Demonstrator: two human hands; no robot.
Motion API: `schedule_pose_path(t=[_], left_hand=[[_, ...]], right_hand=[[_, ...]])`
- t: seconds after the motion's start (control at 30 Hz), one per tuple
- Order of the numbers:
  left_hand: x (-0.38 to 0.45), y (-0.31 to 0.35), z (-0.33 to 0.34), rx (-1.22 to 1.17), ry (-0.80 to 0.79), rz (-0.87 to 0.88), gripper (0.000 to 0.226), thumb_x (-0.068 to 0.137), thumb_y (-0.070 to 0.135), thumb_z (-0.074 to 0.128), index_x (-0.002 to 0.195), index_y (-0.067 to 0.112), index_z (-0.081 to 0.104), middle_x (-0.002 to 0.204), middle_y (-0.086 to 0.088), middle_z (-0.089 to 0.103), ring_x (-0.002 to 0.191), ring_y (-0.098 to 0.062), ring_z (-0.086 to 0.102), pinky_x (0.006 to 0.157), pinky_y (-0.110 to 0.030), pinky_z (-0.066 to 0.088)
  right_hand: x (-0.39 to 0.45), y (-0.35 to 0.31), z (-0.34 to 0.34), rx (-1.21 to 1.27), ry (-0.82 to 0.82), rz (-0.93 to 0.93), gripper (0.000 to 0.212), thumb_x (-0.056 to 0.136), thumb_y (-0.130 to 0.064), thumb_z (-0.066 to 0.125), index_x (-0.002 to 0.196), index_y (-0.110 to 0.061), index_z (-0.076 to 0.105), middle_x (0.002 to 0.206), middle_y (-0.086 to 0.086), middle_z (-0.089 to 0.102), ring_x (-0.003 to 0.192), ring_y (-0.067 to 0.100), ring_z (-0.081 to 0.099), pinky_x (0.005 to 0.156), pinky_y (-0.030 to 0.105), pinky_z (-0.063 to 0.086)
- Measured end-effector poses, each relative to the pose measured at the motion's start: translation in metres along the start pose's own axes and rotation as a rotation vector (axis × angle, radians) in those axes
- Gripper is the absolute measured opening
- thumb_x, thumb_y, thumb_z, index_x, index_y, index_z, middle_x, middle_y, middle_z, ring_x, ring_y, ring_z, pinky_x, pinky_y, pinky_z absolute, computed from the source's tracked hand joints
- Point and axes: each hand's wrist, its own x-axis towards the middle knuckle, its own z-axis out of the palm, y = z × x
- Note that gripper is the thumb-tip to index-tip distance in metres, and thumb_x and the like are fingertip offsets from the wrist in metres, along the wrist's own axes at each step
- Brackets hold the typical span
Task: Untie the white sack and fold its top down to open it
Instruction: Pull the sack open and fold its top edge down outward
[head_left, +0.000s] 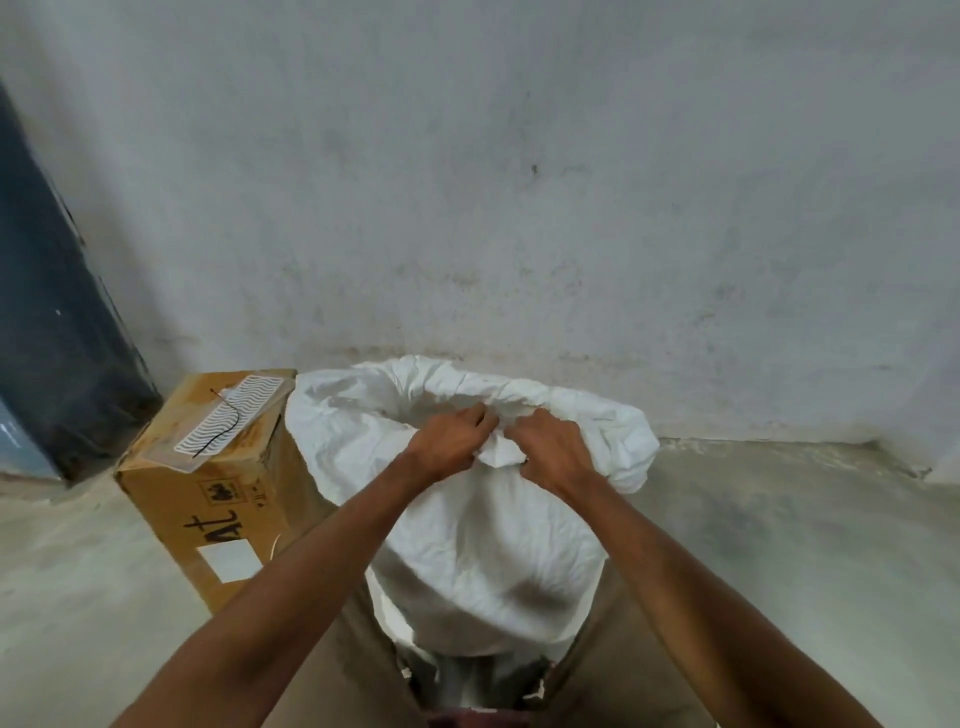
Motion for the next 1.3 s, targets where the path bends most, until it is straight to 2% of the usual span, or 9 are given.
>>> schedule_pose_path(t=[0.13,0.2,0.33,0.53,0.67,0.83,1.0,1.13,1.3], left_hand=[[-0.015,-0.005,0.014,0.084,0.117,0.148,0.063,0.053,-0.008,0.081,0.100,0.011,0.044,0.083,-0.014,0.057,0.057,-0.027,0.053,0.037,-0.029,0.040],[-0.018,0.001,0.017,0.097,0.157,0.186,0.063,0.054,-0.007,0.084,0.098,0.010,0.042,0.083,-0.014,0.057,0.058,-0.027,0.054,0.038,-0.030,0.041],[-0.013,0.009,0.020,0.026,0.162,0.242,0.062,0.054,-0.007,0.081,0.103,0.011,0.047,0.086,-0.011,0.060,0.064,-0.026,0.058,0.041,-0.031,0.043],[-0.004,-0.002,0.003,-0.736,-0.175,-0.134,0.061,0.058,0.024,0.092,0.112,0.025,0.064,0.111,0.010,0.057,0.091,-0.011,0.061,0.071,-0.021,0.051],[0.000,-0.011,0.009,-0.610,-0.330,-0.245,0.071,0.058,0.028,0.094,0.120,0.016,0.060,0.115,0.001,0.061,0.089,-0.015,0.061,0.065,-0.019,0.046],[0.003,-0.004,0.019,-0.370,-0.246,-0.148,0.031,0.064,0.028,0.085,0.085,0.015,0.067,0.078,0.005,0.064,0.074,-0.021,0.062,0.061,-0.028,0.041],[-0.007,-0.005,0.039,-0.108,-0.073,0.038,0.026,0.072,0.020,0.075,0.092,0.010,0.062,0.082,-0.008,0.068,0.072,-0.034,0.066,0.054,-0.031,0.038],[-0.016,-0.007,0.051,-0.033,-0.130,0.272,0.068,0.051,0.000,0.081,0.113,0.011,0.054,0.082,-0.008,0.062,0.059,-0.029,0.061,0.040,-0.031,0.043],[-0.022,-0.040,0.041,-0.370,-0.126,0.105,0.086,0.056,0.040,0.077,0.133,0.019,0.045,0.110,-0.001,0.057,0.094,-0.018,0.056,0.078,-0.033,0.050]], right_hand=[[0.014,0.015,-0.016,0.485,-0.278,0.103,0.065,0.047,-0.056,0.085,0.101,-0.036,0.055,0.110,-0.012,0.054,0.096,0.009,0.058,0.077,0.029,0.051],[0.015,0.020,-0.020,0.533,-0.358,0.119,0.066,0.052,-0.055,0.090,0.106,-0.032,0.059,0.108,-0.008,0.059,0.096,0.010,0.059,0.080,0.030,0.052],[0.007,0.004,-0.016,0.379,-0.263,0.123,0.026,0.064,-0.030,0.082,0.073,-0.023,0.058,0.070,-0.008,0.060,0.063,0.011,0.057,0.056,0.029,0.045],[0.000,-0.004,-0.002,-0.133,-0.103,-0.020,0.023,0.079,-0.013,0.073,0.100,-0.021,0.070,0.096,0.002,0.072,0.088,0.026,0.070,0.068,0.034,0.048],[-0.021,-0.008,0.025,-0.274,0.007,-0.183,0.035,0.047,-0.005,0.086,0.074,-0.020,0.069,0.065,-0.004,0.061,0.045,0.021,0.057,0.041,0.023,0.025],[-0.014,0.001,0.021,0.137,-0.006,0.016,0.031,0.063,-0.018,0.077,0.088,-0.021,0.059,0.083,-0.003,0.063,0.070,0.023,0.063,0.055,0.031,0.036],[0.009,0.009,0.009,0.622,-0.379,0.202,0.077,0.052,-0.057,0.089,0.117,-0.034,0.055,0.109,-0.007,0.057,0.094,0.009,0.056,0.075,0.029,0.045],[0.014,0.001,0.023,0.626,-0.345,0.121,0.039,0.057,-0.031,0.094,0.073,-0.024,0.060,0.065,-0.011,0.057,0.054,0.000,0.048,0.051,0.014,0.036],[0.012,-0.004,0.051,0.448,-0.130,0.035,0.039,0.054,-0.025,0.078,0.055,-0.019,0.039,0.047,-0.008,0.039,0.045,0.007,0.033,0.046,0.030,0.028]])
